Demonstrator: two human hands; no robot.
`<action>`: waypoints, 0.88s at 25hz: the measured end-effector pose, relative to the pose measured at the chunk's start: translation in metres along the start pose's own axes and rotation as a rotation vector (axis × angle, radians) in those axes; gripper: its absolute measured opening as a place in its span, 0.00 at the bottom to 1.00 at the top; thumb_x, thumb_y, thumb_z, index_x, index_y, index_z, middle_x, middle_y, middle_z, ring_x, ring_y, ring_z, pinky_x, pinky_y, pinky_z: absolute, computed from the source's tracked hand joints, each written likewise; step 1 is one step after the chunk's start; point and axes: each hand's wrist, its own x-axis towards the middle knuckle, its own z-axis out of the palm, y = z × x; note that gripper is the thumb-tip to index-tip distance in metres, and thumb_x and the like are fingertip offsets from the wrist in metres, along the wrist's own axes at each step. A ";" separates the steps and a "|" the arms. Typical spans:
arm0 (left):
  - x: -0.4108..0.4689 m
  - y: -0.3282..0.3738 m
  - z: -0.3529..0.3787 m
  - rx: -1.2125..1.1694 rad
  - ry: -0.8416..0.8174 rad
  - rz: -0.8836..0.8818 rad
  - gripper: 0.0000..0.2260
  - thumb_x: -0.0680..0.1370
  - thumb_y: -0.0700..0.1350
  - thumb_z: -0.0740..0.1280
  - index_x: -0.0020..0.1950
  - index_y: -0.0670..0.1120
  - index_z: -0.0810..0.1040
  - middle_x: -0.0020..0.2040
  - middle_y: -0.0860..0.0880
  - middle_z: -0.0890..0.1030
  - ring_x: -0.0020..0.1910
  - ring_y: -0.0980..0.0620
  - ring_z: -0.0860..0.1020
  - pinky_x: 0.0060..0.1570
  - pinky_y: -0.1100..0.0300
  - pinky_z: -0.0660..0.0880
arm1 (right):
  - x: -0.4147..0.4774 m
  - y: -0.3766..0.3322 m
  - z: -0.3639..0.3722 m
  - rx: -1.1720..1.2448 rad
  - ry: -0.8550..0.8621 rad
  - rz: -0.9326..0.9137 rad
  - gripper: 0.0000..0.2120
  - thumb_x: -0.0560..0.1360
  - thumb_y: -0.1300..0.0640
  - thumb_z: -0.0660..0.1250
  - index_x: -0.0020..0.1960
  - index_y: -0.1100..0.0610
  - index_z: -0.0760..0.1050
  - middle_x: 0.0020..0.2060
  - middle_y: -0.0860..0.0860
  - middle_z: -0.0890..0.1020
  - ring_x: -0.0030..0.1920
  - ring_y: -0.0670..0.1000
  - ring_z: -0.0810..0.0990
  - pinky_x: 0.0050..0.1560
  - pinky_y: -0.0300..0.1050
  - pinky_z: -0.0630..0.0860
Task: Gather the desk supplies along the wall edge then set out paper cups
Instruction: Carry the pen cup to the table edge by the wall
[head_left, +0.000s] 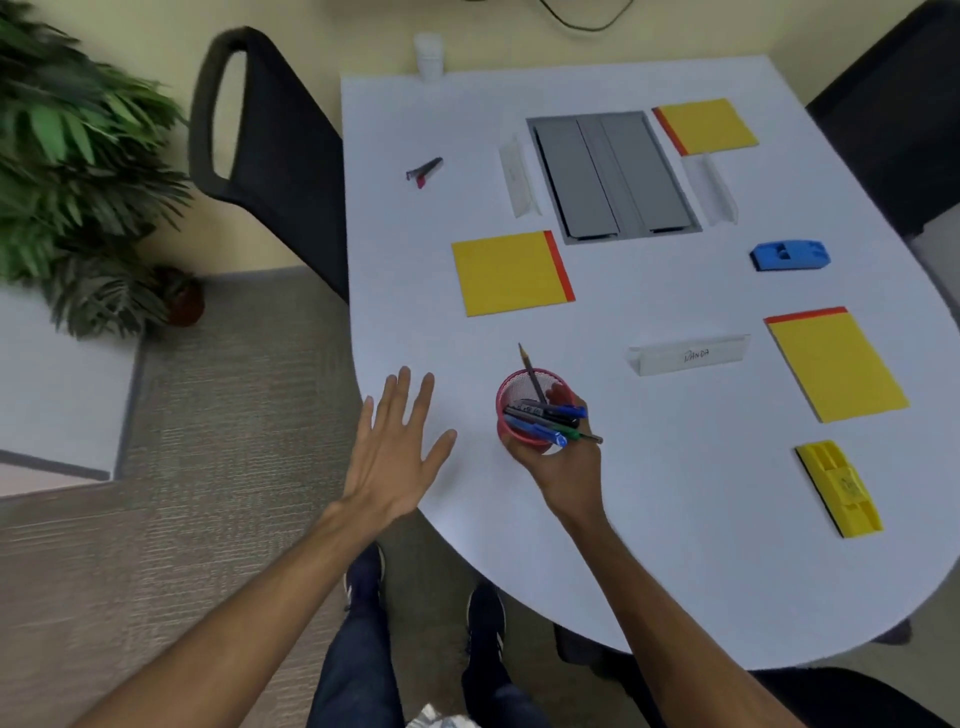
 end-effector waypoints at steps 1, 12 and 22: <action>0.002 -0.011 -0.012 -0.001 0.008 0.002 0.32 0.83 0.63 0.50 0.82 0.52 0.42 0.82 0.46 0.44 0.81 0.48 0.43 0.79 0.45 0.43 | 0.000 -0.006 0.014 0.001 -0.015 -0.001 0.32 0.70 0.64 0.77 0.69 0.53 0.68 0.62 0.44 0.78 0.59 0.41 0.80 0.55 0.32 0.77; 0.061 -0.147 -0.125 -0.055 0.037 0.183 0.32 0.82 0.60 0.56 0.82 0.49 0.49 0.82 0.46 0.49 0.81 0.49 0.45 0.79 0.49 0.43 | 0.019 -0.072 0.167 -0.016 0.134 0.002 0.29 0.64 0.56 0.82 0.59 0.42 0.74 0.50 0.33 0.83 0.54 0.35 0.81 0.47 0.27 0.76; 0.159 -0.183 -0.173 -0.086 0.017 0.386 0.32 0.83 0.57 0.57 0.82 0.47 0.49 0.82 0.45 0.49 0.81 0.49 0.47 0.79 0.53 0.43 | 0.085 -0.128 0.226 -0.063 0.308 -0.007 0.24 0.65 0.56 0.82 0.55 0.42 0.75 0.50 0.38 0.82 0.51 0.33 0.81 0.43 0.25 0.76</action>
